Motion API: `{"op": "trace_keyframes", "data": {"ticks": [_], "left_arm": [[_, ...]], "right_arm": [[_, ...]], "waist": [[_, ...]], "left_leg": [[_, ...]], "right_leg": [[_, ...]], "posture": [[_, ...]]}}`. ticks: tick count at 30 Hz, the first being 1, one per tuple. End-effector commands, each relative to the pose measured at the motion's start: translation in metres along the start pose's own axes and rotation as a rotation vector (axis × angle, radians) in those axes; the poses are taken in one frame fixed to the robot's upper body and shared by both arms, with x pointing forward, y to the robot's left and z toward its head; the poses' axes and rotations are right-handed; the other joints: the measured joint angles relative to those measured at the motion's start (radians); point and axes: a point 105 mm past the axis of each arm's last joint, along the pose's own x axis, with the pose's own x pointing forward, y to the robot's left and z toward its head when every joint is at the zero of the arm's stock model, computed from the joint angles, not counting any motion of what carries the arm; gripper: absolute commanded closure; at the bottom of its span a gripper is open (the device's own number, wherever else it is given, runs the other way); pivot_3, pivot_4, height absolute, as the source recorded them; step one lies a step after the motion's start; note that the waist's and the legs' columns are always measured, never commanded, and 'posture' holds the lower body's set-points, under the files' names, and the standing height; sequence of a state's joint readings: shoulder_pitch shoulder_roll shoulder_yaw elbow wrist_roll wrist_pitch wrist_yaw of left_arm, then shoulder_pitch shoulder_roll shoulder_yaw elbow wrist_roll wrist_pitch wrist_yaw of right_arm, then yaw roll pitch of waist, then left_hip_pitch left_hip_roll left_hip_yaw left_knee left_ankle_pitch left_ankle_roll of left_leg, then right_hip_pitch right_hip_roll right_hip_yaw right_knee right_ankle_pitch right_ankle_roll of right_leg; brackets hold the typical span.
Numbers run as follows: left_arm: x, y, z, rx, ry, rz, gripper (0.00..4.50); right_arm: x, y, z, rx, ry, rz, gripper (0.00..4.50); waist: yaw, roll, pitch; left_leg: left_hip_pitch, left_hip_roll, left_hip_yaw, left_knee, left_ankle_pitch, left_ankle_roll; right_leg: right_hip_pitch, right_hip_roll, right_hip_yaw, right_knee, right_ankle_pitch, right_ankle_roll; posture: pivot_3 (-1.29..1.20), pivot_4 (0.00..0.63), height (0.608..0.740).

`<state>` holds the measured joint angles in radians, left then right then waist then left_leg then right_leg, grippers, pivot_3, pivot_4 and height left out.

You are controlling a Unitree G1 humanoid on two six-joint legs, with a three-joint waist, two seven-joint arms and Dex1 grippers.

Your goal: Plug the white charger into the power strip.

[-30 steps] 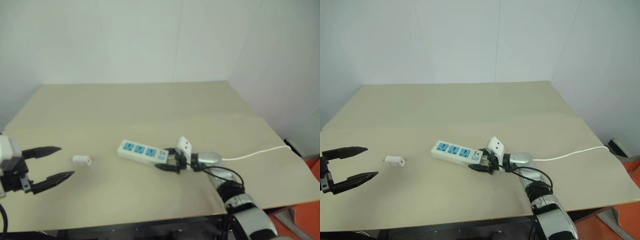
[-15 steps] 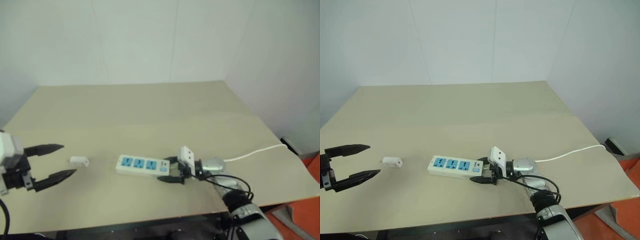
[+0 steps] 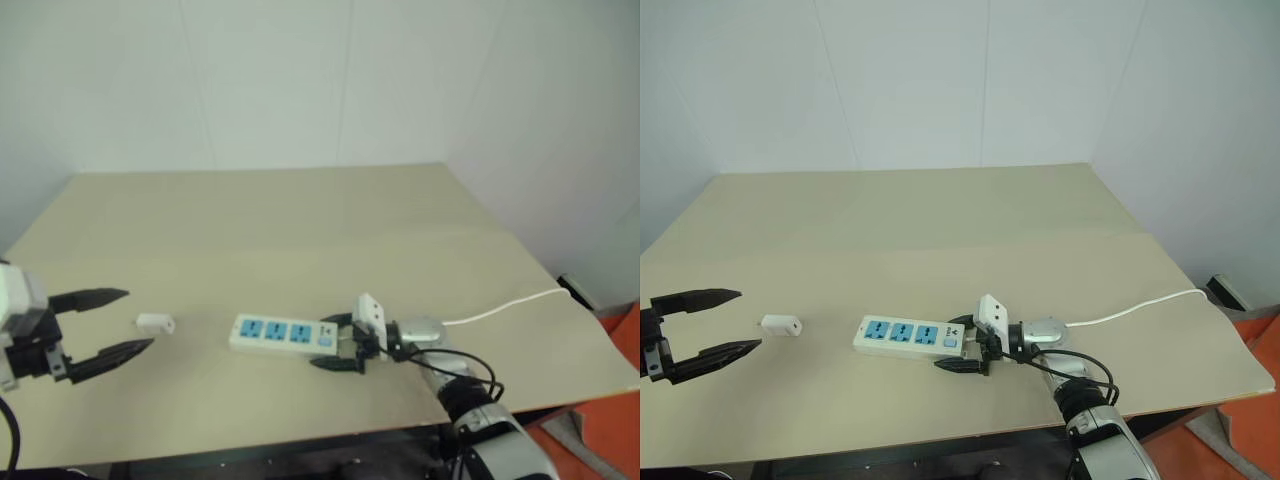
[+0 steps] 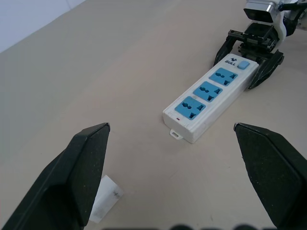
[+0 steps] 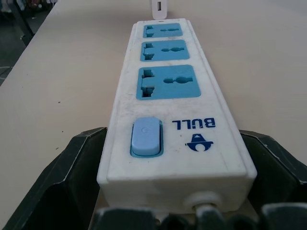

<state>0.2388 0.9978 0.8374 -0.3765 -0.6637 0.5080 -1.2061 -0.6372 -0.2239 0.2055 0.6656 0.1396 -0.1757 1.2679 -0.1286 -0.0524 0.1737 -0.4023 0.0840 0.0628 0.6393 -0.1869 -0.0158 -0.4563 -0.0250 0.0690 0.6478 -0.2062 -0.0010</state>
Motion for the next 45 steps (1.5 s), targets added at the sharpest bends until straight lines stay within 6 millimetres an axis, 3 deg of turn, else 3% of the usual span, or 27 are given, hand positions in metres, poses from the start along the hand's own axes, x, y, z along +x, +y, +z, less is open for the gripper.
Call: {"op": "trace_keyframes", "data": {"ticks": [1,6,10,17,25,34,41,45], "left_arm": [[-0.002,0.003,0.008,0.032,0.001,0.004,0.00],[-0.003,0.005,0.009,0.034,0.001,0.004,0.00],[-0.003,0.006,0.009,0.032,-0.003,0.003,0.00],[-0.001,0.010,0.006,-0.008,-0.019,-0.009,0.00],[-0.008,0.041,-0.003,0.008,0.104,-0.031,0.00],[-0.005,0.083,-0.011,0.144,0.364,-0.058,0.00],[0.006,0.097,-0.011,0.353,0.589,-0.247,0.00],[0.026,0.103,-0.005,0.484,0.666,-0.330,0.00]], "right_arm": [[0.008,0.005,-0.009,0.033,0.013,0.019,0.05],[0.013,0.009,-0.015,0.040,0.027,0.035,0.05],[0.019,0.010,-0.015,0.063,0.006,0.043,1.10],[0.028,0.017,-0.007,0.064,-0.042,0.096,1.09],[0.029,0.027,0.002,-0.006,-0.042,0.214,1.09],[0.038,0.029,0.000,-0.037,-0.021,0.233,1.09],[0.038,0.028,-0.003,-0.026,-0.014,0.230,1.09],[0.037,0.030,-0.003,-0.019,-0.009,0.238,1.09]], "waist": [[-0.001,-0.001,-0.001],[-0.004,-0.004,-0.003],[-0.011,-0.011,-0.007],[-0.029,-0.017,-0.011],[-0.029,-0.016,-0.010],[-0.032,-0.017,-0.011],[-0.033,-0.019,-0.012],[-0.026,-0.019,-0.012]], "left_leg": [[0.001,0.000,0.000,0.000,0.000,0.000],[0.004,0.000,-0.001,-0.002,-0.001,-0.001],[0.007,0.000,-0.001,-0.007,-0.001,-0.001],[0.011,0.000,-0.003,-0.013,0.000,-0.001],[0.011,0.001,-0.007,-0.016,0.000,0.000],[0.012,0.001,-0.008,-0.019,0.000,0.000],[0.012,0.002,-0.014,-0.017,0.000,0.000],[0.014,0.002,-0.016,-0.015,0.000,0.000]], "right_leg": [[0.000,0.000,0.000,0.000,0.001,-0.001],[0.002,0.000,0.000,0.000,0.001,-0.002],[0.002,0.001,0.000,0.000,0.002,-0.004],[0.002,0.004,0.000,0.000,0.000,-0.008],[0.001,0.006,0.000,0.000,-0.001,-0.009],[0.000,0.009,0.001,0.001,-0.001,-0.009],[0.000,0.016,0.003,0.004,0.000,-0.008],[0.000,0.018,0.004,0.010,-0.002,-0.010]], "posture": [[0.00,0.150,0.740],[0.00,0.150,0.740],[0.00,0.150,0.740],[0.00,0.150,0.740],[0.00,0.150,0.740],[0.00,0.150,0.740],[0.00,0.150,0.740],[0.00,0.150,0.740]]}}
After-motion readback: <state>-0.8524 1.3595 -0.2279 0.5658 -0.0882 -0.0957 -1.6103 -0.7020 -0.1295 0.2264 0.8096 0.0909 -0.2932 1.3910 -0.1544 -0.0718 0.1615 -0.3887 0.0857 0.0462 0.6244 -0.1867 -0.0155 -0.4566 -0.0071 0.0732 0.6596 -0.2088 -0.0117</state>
